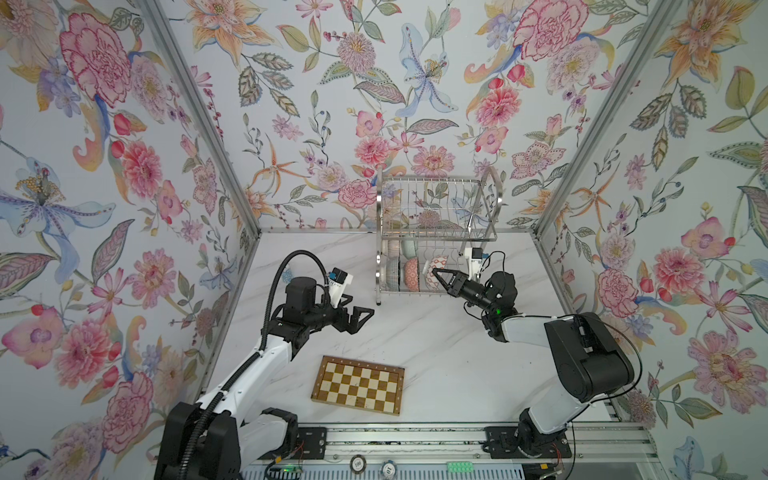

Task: Load the bowls into the dish rack
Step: 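Insert the blue bowl into the rack slot beside the leaf-pattern bowl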

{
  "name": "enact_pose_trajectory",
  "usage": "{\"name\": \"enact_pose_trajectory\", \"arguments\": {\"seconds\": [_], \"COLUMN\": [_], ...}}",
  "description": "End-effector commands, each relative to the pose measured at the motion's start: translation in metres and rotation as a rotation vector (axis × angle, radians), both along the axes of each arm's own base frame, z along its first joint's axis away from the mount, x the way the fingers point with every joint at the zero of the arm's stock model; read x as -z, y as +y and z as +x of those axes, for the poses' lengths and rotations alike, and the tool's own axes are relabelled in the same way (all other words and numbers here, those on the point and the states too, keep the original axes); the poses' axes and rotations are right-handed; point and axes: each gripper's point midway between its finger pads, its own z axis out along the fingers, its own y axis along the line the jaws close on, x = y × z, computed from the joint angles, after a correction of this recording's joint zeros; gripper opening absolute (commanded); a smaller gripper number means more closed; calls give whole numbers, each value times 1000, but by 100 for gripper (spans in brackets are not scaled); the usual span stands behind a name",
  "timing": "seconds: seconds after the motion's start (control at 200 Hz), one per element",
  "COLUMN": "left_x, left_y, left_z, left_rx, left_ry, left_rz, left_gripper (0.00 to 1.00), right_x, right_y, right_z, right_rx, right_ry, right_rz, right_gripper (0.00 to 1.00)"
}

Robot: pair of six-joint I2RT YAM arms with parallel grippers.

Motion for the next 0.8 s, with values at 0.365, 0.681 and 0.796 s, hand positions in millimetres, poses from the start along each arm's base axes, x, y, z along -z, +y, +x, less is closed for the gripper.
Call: {"name": "enact_pose_trajectory", "arguments": {"seconds": [0.365, 0.681, 0.796], "left_x": [3, 3, 4], "left_y": [-4, -5, -5], "left_z": [-2, -2, -2], "left_rx": [25, 26, 27], "left_ry": [-15, -9, -8], "left_rz": [7, 6, 7], "left_gripper": [99, 99, 99], "right_x": [-14, -6, -2], "right_y": [5, 2, 3], "right_z": [10, 15, 18], "right_rx": [-110, -140, -149], "right_ry": [-94, -78, -64], "right_rz": [9, 4, 6], "right_gripper": [4, 4, 4]}}
